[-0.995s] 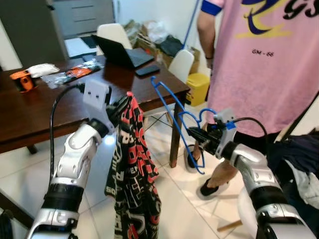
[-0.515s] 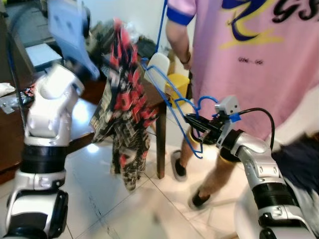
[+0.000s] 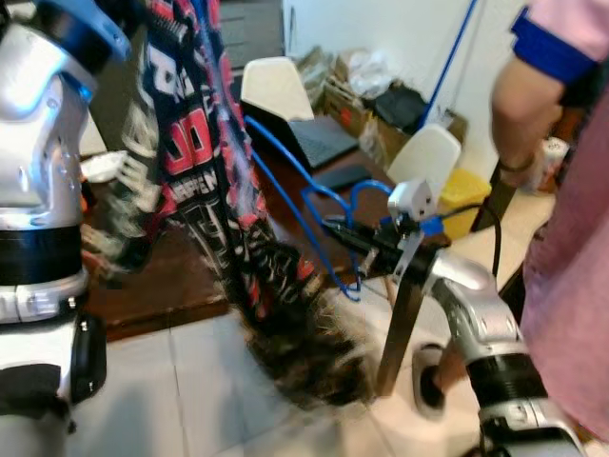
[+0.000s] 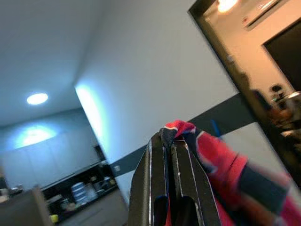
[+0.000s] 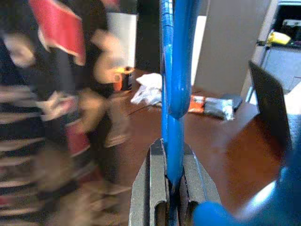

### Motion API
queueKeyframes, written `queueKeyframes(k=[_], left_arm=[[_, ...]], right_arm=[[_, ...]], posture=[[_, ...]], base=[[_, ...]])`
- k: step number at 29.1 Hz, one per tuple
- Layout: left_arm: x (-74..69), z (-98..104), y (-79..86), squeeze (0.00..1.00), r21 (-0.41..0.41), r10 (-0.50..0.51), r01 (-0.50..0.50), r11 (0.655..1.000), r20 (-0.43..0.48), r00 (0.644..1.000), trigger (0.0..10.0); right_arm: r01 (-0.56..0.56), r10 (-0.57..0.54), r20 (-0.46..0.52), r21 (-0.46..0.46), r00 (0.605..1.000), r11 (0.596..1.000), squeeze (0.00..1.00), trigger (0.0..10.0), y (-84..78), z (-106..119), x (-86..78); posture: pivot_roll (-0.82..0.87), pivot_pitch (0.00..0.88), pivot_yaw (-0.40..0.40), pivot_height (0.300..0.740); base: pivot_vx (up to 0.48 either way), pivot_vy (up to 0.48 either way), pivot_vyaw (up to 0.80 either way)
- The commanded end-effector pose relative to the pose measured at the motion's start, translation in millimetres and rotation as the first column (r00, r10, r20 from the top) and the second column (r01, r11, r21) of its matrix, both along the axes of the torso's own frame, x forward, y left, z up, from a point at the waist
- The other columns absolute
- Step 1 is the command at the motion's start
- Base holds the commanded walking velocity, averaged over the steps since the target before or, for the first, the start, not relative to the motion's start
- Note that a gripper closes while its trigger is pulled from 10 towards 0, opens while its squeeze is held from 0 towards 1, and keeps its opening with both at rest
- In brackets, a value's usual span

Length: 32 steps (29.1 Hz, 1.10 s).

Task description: Hang hanger

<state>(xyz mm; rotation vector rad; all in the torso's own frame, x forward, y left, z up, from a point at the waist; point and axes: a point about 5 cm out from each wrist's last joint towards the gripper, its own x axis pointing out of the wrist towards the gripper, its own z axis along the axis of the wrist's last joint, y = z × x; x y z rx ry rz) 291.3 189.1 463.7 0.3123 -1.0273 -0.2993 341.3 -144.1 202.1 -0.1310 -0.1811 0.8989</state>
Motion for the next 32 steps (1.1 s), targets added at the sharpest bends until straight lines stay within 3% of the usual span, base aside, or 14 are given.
queueKeyframes(k=[1, 9, 12, 14, 16, 19, 23, 25, 27, 28, 31, 32], left_arm=[[-4.7, 12, 12.1, 0.0, -0.003, 0.028, -0.028, 1.0, 0.036, 0.999, 10.0], [-19.3, 40, 0.4, 0.0, 0.04, -0.015, 0.01, 0.999, 0.12, 0.993, 10.0], [-23.0, 47, 4.0, 0.0, 0.017, 0.004, -0.007, 1.0, 0.143, 0.99, 10.0], [-27.4, 54, 19.1, 0.0, -0.072, 0.085, -0.074, 0.995, 0.171, 0.982, 10.0], [-27.8, 53, 25.8, 0.0, -0.106, 0.122, -0.105, 0.989, 0.171, 0.978, 10.0], [-23.7, 44, 30.4, 0.0, -0.114, 0.142, -0.127, 0.985, 0.138, 0.98, 10.0], [-20.1, 29, 21.8, 0.0, -0.088, 0.06, -0.052, 0.995, 0.083, 0.995, 10.0], [-16.6, 18, 15.2, 0.0, -0.07, 0.023, -0.019, 0.997, 0.048, 0.999, 10.0], [-3.2, -11, 11.1, 0.0, -0.08, 0.01, -0.014, 0.997, -0.052, 0.999, 10.0], [-3.2, -11, 11.1, 0.0, -0.08, 0.01, -0.014, 0.997, -0.052, 0.999, 10.0], [15.0, -45, 32.8, 0.0, -0.112, 0.158, -0.178, 0.978, -0.169, 0.973, 10.0], [15.0, -45, 32.8, 0.0, -0.112, 0.158, -0.178, 0.978, -0.169, 0.973, 10.0]], right_arm=[[-0.015, 0.015, 0.014, 0.018, 1.0, 1.0, 0.0, 10.0, 7.1, 5, 0.0], [-0.008, 0.007, 0.005, 0.034, 1.0, 0.999, 0.0, 10.0, 8.2, 9, -1.7], [-0.01, 0.01, 0.004, 0.036, 1.0, 0.999, 0.0, 10.0, 8.0, 9, -2.5], [-0.012, 0.012, 0.002, 0.039, 1.0, 0.999, 0.0, 10.0, 8.4, 8, -4.3], [-0.012, 0.012, 0.0, 0.04, 1.0, 0.999, 0.0, 10.0, 8.7, 8, -5.0], [-0.014, 0.014, -0.002, 0.041, 1.0, 0.999, 0.0, 10.0, 9.8, 7, -6.0], [-0.014, 0.015, -0.007, 0.034, 1.0, 0.999, 0.0, 10.0, 9.6, 7, -6.3], [-0.012, 0.013, -0.008, 0.032, 1.0, 0.999, 0.0, 10.0, 9.3, 7, -5.8], [-0.008, 0.008, -0.009, 0.034, 1.0, 0.999, 0.0, 10.0, 9.0, 8, -5.2], [-0.008, 0.008, -0.009, 0.034, 1.0, 0.999, 0.0, 10.0, 9.0, 8, -5.2], [-0.007, 0.007, -0.016, 0.016, 1.0, 1.0, 0.0, 10.0, 9.0, 5, -6.1], [-0.007, 0.007, -0.016, 0.016, 1.0, 1.0, 0.0, 10.0, 9.0, 5, -6.1]], posture=[[0.1, 0.0, 0.027, 0.74], [0.11, 0.0, 0.024, 0.74], [0.11, 0.0, 0.028, 0.74], [0.11, 0.0, 0.03, 0.74], [0.11, 0.0, 0.029, 0.74], [0.11, 0.0, 0.024, 0.74], [0.12, 0.0, 0.022, 0.74], [0.12, 0.0, 0.02, 0.74], [0.11, 0.0, 0.02, 0.74], [0.11, 0.0, 0.02, 0.74], [0.11, 0.0, 0.018, 0.74], [0.11, 0.0, 0.018, 0.74]], base=[[0.412, 0.0, 0.0], [0.403, 0.0, 0.0], [0.398, 0.0, 0.0], [0.375, 0.0, 0.0], [0.343, 0.0, 0.0], [0.304, 0.0, 0.0], [0.313, 0.0, 0.0], [0.262, 0.0, 0.0], [0.0, 0.0, 0.0], [0.0, 0.0, 0.0], [0.0, 0.0, 0.0], [0.0, 0.0, 0.0]])
